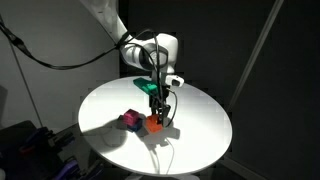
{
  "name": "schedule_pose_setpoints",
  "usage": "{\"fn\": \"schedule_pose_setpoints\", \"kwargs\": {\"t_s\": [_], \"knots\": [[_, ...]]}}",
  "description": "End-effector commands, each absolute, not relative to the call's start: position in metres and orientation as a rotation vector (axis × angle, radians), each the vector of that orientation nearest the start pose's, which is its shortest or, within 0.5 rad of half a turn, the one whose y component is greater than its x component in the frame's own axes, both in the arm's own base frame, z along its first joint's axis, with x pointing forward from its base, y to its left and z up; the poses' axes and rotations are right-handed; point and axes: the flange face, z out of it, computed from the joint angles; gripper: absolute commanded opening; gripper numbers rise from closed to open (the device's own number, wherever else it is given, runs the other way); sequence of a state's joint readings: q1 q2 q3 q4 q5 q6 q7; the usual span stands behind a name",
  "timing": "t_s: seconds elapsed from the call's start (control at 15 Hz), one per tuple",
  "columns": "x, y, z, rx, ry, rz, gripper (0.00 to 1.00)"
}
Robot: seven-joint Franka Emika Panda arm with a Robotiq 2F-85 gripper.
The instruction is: Put the orange block on the table
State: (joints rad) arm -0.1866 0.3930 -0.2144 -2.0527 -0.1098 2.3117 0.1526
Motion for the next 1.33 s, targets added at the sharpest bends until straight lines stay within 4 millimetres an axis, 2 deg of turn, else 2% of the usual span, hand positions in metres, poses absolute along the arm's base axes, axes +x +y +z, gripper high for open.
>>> {"fn": "schedule_pose_setpoints", "kwargs": {"t_s": [0.0, 0.27, 0.67, 1.27], "knots": [[0.532, -0.235, 0.226, -3.124, 0.87, 0.253, 0.28], [0.532, -0.238, 0.203, -3.086, 0.95, 0.276, 0.28], [0.534, -0.245, 0.181, -3.047, 1.06, 0.247, 0.28], [0.529, -0.248, 0.172, -3.037, 1.094, 0.261, 0.28]]}}
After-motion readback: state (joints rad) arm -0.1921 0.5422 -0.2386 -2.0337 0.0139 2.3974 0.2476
